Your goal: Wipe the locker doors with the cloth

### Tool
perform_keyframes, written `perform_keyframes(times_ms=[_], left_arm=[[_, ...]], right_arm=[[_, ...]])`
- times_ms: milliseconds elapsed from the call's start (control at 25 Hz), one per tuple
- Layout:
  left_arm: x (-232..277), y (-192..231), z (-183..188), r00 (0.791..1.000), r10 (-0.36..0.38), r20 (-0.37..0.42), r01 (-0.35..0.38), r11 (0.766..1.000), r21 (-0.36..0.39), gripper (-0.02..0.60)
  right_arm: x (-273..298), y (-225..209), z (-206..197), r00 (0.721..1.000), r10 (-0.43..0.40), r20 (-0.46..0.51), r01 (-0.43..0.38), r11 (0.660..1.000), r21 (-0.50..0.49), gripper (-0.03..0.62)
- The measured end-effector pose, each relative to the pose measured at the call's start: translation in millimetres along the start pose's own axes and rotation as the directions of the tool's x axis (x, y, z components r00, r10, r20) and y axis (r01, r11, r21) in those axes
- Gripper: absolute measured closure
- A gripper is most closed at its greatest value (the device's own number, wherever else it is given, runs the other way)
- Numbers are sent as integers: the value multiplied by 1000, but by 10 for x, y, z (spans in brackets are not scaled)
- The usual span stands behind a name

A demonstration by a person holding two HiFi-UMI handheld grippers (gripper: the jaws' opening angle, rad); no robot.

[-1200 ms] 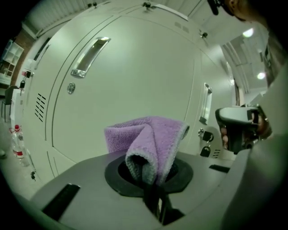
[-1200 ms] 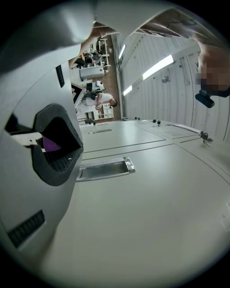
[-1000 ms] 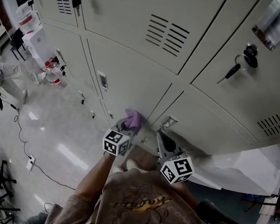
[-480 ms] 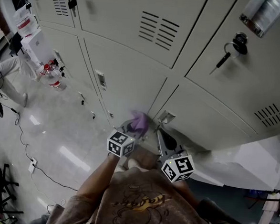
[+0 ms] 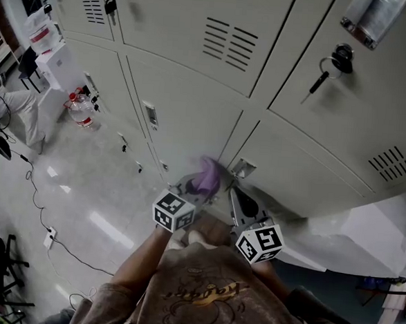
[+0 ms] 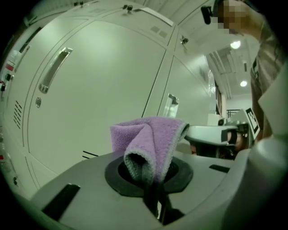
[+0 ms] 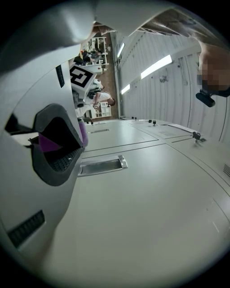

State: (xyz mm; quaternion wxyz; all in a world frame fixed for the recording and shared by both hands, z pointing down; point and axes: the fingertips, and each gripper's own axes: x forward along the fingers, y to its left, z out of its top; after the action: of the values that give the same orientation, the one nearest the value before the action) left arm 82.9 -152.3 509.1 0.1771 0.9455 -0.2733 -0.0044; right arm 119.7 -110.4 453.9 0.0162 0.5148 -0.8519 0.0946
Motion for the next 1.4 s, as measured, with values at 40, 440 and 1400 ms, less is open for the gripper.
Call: perform_keyframes(times_ms=[40, 440, 1400], left_arm=[[-42, 8, 66, 1000, 9, 13, -9, 1000, 1, 541], [-761, 218, 647, 983, 160, 86, -162, 986, 24, 541], [-2582, 240, 579, 776, 591, 220, -596, 801, -51, 541]], right_arm=[[6, 12, 3, 1000, 5, 1, -5, 1000, 0, 597], [140, 244, -22, 995, 101, -8, -101, 995, 0, 597], [568, 993, -130, 932, 357, -57, -358, 933, -18, 597]])
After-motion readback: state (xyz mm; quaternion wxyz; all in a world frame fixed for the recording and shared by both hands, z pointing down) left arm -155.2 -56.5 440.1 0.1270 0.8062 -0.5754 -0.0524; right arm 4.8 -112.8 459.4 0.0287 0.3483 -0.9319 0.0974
